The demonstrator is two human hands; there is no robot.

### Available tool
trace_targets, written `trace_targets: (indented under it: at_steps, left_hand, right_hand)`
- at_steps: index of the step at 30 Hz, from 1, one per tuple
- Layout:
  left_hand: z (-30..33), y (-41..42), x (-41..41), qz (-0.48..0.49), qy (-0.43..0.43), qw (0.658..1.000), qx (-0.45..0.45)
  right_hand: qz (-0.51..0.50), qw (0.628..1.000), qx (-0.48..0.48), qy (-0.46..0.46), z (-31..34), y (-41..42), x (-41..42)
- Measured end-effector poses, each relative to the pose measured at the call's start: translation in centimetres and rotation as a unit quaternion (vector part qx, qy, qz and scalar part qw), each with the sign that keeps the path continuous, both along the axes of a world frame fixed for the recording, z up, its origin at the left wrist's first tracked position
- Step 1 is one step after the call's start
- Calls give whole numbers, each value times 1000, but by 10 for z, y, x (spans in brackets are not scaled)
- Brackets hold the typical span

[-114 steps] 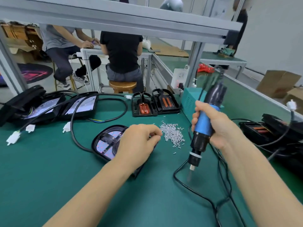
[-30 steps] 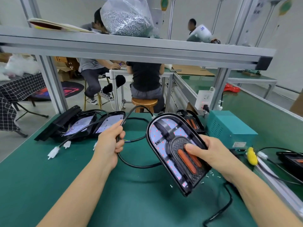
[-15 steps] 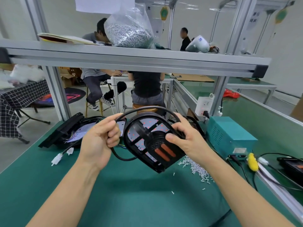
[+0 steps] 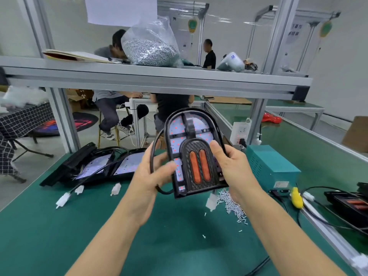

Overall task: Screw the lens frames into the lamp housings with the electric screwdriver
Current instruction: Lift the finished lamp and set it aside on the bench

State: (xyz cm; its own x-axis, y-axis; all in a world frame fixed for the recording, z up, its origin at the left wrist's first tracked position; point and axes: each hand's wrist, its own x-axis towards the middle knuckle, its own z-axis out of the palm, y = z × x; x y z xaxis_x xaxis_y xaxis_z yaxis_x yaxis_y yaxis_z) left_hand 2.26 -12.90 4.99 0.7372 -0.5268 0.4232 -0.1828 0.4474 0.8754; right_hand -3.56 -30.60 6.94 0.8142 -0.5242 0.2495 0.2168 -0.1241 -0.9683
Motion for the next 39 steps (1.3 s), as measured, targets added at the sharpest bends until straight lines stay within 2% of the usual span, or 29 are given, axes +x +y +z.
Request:
trace_targets:
  at_steps: [3,7,12,15,21,34,39]
  left_hand:
    - [-2,-14,-11,33,1,999,10]
    - [-6,-30,-18,75,76,994,0]
    - [-12,-39,-20,71,174,982,-30]
    - [-18,-43,-23,65,197,978,-27]
    - [-20,-57,-30,44,192,980,6]
    - [-13,-127,-67,-76,157,983,56]
    - [-13,-167,-83,-112,160,977,84]
  right_hand:
    - [14,999,29,32,-2,0,-5]
    - [30,998,29,46,-6,-2,-16]
    - [84,994,43,51,-7,-5,-33]
    - [85,992,73,59,-13,-5,-41]
    - [50,990,121,47,-24,-12,-57]
    - [-53,991,125,13,-21,-55,-123]
    - [-137,980,140,-16,-25,-76,-147]
